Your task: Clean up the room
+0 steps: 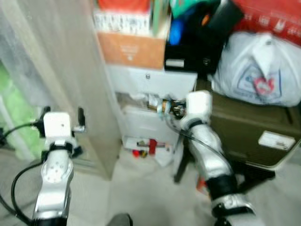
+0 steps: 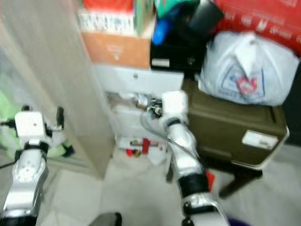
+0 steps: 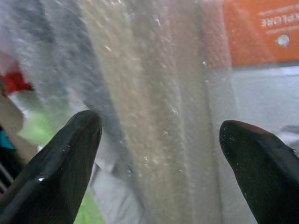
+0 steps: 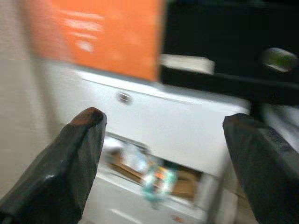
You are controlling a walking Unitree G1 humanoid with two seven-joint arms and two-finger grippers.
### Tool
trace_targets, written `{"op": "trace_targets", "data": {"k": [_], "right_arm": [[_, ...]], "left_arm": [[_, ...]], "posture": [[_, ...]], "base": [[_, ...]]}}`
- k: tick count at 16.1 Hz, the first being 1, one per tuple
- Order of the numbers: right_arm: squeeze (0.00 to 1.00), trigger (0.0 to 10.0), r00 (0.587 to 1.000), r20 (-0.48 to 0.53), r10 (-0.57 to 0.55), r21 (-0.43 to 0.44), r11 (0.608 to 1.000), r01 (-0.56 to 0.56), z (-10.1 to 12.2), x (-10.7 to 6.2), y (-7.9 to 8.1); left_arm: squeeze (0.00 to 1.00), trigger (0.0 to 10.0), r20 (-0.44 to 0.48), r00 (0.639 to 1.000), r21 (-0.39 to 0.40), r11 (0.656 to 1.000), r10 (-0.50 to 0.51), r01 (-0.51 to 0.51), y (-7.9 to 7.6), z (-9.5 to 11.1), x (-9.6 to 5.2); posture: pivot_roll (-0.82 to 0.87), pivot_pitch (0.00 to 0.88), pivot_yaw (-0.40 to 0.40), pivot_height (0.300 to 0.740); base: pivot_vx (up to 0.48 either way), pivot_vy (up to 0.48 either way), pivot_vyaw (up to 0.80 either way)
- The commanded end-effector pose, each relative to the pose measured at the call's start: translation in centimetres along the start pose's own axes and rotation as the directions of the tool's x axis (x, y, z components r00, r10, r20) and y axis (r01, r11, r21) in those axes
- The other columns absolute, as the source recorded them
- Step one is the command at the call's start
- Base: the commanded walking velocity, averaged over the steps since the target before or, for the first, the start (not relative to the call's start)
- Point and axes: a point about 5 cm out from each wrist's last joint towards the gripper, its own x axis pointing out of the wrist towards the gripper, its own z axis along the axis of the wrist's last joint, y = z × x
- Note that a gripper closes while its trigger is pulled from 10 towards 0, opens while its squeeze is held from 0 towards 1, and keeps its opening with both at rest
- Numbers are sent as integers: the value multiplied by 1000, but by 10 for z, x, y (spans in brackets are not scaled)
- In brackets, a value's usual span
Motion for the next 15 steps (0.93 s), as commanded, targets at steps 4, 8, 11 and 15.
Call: {"op": "trace_targets", "data": {"k": [4,8,11,15], "right_arm": [[0,10000,1000,-8,-17,-23,1000,16,-1,-6,-12],[0,10000,1000,-11,-15,-27,1000,15,0,-7,-12],[0,10000,1000,-10,-17,-31,999,17,2,-6,-13],[0,10000,1000,-3,-12,-23,1000,12,3,-5,-11]], "left_arm": [[0,10000,-16,1000,-8,1000,9,-10,-3,0,-10],[0,10000,-26,1000,-11,1000,2,-2,-7,0,-12],[0,10000,-31,1000,-22,1000,1,-2,-6,1,-12],[0,10000,-39,999,-36,999,-9,8,-7,2,-10]], "posture": [[71,0,-5,740],[68,0,-6,740],[68,0,-3,740],[69,0,0,740]], "base": [[0,0,800],[0,0,800],[0,0,800],[0,0,800]]}}
